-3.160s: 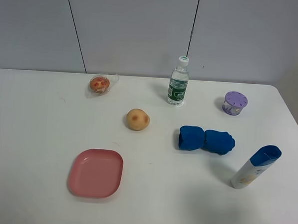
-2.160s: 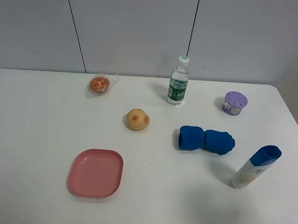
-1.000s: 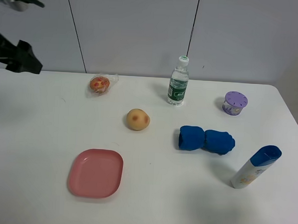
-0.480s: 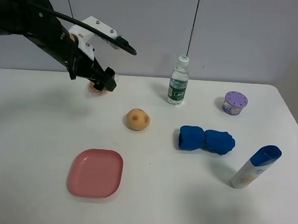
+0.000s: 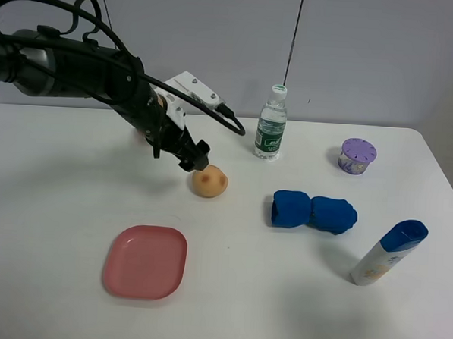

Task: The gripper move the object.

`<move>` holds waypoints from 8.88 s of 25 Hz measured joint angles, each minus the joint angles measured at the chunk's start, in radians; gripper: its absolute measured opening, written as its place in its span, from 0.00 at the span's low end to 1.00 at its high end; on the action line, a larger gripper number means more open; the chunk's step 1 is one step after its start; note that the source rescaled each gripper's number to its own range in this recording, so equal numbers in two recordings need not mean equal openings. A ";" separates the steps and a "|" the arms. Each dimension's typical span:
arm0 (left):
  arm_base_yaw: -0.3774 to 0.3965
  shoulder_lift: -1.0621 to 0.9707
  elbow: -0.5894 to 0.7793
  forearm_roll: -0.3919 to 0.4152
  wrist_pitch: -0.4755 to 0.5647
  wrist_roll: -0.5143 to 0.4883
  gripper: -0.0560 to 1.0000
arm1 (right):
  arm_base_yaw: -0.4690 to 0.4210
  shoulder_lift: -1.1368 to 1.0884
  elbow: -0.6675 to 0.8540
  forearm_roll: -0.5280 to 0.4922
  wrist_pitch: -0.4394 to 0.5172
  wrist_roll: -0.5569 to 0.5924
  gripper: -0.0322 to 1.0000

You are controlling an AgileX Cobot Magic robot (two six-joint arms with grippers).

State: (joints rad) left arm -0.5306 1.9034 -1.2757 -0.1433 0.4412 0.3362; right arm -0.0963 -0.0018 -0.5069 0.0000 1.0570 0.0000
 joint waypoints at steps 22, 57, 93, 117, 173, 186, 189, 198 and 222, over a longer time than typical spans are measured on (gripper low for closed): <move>-0.038 0.215 -0.001 -0.096 -0.241 0.000 1.00 | 0.000 0.000 0.000 0.000 0.000 0.000 1.00; -0.114 0.112 -0.002 -0.095 -0.245 -0.012 0.07 | 0.000 0.000 0.000 0.000 0.000 0.000 1.00; -0.331 0.502 -0.825 -0.100 -0.155 -0.019 0.05 | 0.000 0.000 0.000 0.000 0.000 0.000 1.00; -0.312 0.699 -0.825 -0.100 -0.251 -0.023 0.49 | 0.000 0.000 0.000 0.000 0.000 0.000 1.00; 0.266 -0.083 -0.827 0.355 0.624 -0.198 1.00 | 0.000 0.000 0.000 0.000 0.000 0.000 1.00; 0.441 -0.645 -0.017 0.283 0.367 -0.303 1.00 | 0.000 0.000 0.000 0.000 0.000 0.000 1.00; 0.441 -0.830 0.147 0.267 0.359 -0.437 1.00 | 0.000 0.000 0.000 0.000 0.000 0.000 1.00; 0.624 -1.262 0.410 0.325 0.370 -0.476 1.00 | 0.000 0.000 0.000 0.000 0.000 0.000 1.00; 0.717 -1.894 0.670 0.204 0.557 -0.310 1.00 | 0.000 0.000 0.000 0.000 0.000 0.000 1.00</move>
State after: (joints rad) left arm 0.1864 0.0090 -0.6054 0.0604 0.9983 0.0263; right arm -0.0963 -0.0018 -0.5069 0.0000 1.0570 0.0000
